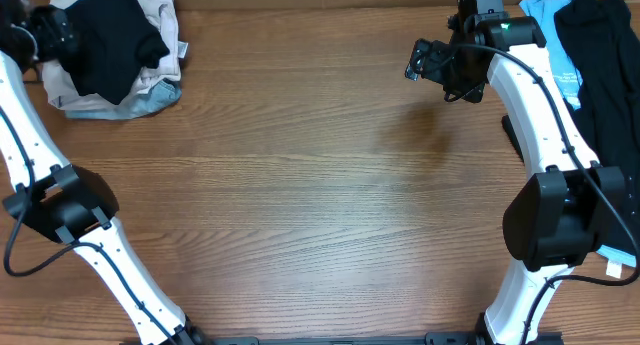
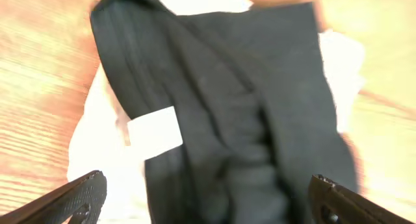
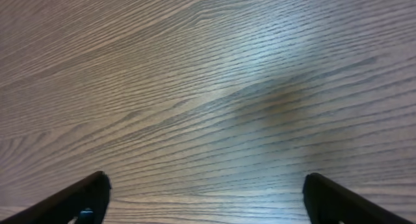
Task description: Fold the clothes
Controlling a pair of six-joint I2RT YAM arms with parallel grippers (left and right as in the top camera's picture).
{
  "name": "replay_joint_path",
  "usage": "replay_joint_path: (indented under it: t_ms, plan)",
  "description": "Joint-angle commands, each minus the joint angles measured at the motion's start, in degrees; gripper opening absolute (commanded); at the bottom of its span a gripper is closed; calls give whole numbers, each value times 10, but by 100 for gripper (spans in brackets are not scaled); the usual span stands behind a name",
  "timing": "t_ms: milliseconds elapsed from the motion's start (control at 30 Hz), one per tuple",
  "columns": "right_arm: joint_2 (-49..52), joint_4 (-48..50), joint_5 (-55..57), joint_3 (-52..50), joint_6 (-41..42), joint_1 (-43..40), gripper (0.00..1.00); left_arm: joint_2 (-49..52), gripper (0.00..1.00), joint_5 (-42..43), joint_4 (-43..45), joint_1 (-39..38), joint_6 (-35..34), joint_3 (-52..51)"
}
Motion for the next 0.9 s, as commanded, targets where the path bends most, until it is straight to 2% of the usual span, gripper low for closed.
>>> replay_joint_path:
  t_ms: [0, 167, 300, 367, 400, 633, 867]
  plan:
    - [-9, 7, -3, 6, -3, 5, 95, -43, 100, 57, -42, 2, -2, 90]
    - [-48, -13, 12, 27, -32, 5, 94, -57, 100, 85, -117, -29, 6, 154]
    - [-117, -53, 46, 51, -31, 5, 94, -58, 100, 71, -146, -59, 6, 152]
    - [-154, -70, 47, 57, -34, 5, 95, -58, 100, 52, -150, -69, 6, 146]
    - [-178, -79, 49, 57, -34, 5, 100, -58, 100, 42, -150, -74, 6, 145]
    - [-326, -144, 72, 57, -33, 5, 100, -58, 100, 25, -150, -99, 6, 144]
    - [-411, -150, 66, 57, -31, 5, 100, -58, 100, 24, -150, -100, 6, 144]
